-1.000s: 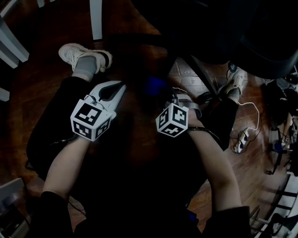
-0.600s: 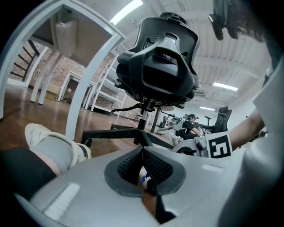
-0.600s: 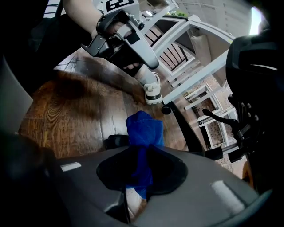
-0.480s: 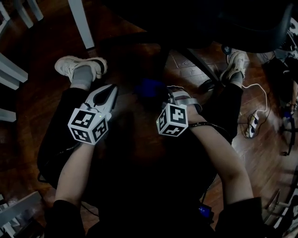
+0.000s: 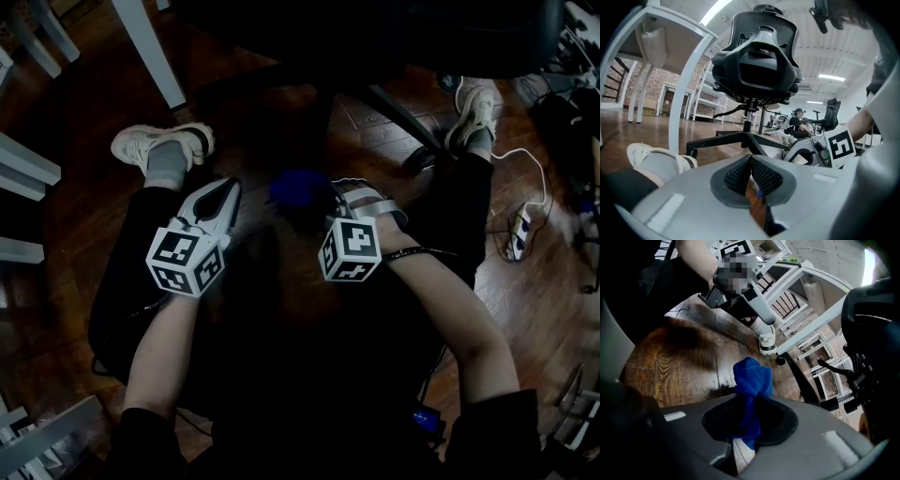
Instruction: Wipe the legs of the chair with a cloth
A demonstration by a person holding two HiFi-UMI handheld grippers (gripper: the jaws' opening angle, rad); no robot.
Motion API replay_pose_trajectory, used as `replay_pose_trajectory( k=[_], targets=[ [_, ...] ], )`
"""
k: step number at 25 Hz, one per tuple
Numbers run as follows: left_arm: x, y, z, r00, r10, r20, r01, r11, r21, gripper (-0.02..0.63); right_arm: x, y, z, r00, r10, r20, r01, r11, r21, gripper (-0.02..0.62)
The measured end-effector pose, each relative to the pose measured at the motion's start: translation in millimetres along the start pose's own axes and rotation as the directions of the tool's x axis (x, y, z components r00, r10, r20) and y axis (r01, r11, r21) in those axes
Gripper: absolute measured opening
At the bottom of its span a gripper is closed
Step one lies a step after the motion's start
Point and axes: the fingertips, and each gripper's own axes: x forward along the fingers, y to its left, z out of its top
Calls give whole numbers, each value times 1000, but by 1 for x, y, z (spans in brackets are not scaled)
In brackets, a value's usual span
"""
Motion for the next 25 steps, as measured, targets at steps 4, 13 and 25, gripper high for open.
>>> replay_pose_trajectory(
  k=[4, 13, 25],
  targets=[
    [-4, -14, -2, 1000, -1, 6, 0, 998, 65, 5, -8, 11, -2, 1000, 9, 12, -9, 1000, -11, 83],
    [-1, -27, 3, 1000, -28, 4, 28, 990, 140, 5, -22, 11, 4, 998, -6, 63, 4, 999, 37, 83],
    [-20, -66, 73, 989, -90, 121, 38, 923, 383, 5, -110, -82, -42, 938, -344, 44, 315, 898, 306, 83]
  ],
)
